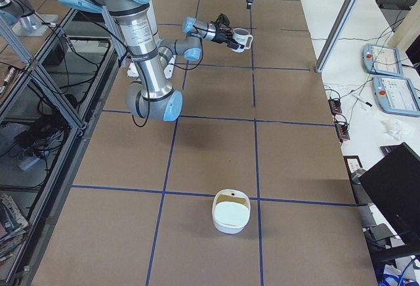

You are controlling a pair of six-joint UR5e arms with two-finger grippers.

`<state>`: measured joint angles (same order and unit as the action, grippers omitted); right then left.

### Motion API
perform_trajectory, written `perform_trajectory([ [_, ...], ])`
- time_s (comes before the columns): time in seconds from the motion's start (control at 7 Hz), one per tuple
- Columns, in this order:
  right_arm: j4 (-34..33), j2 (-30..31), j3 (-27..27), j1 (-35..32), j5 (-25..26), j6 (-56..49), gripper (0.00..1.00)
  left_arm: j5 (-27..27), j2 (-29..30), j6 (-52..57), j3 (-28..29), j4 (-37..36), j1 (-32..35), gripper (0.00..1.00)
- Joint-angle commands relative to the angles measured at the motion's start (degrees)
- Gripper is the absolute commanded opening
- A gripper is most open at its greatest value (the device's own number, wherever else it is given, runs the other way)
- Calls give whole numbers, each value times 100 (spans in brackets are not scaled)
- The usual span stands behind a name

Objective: Left arm hands cup to right arm to dump lemon

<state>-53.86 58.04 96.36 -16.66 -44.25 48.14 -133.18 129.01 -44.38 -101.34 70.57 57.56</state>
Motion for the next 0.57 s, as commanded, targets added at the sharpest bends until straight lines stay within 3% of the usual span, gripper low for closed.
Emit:
perform_trajectory([
  [0.0, 7, 677, 388, -92, -22, 334, 6, 46, -586, 698, -122, -25, 395, 100],
  [0.14, 7, 1291, 879, -162, -22, 902, 5, 63, -840, 921, -167, -69, 545, 100],
  [0.43, 33, 2879, 2046, -180, 4, 987, 6, 81, -1253, 1729, -315, -69, 932, 100],
])
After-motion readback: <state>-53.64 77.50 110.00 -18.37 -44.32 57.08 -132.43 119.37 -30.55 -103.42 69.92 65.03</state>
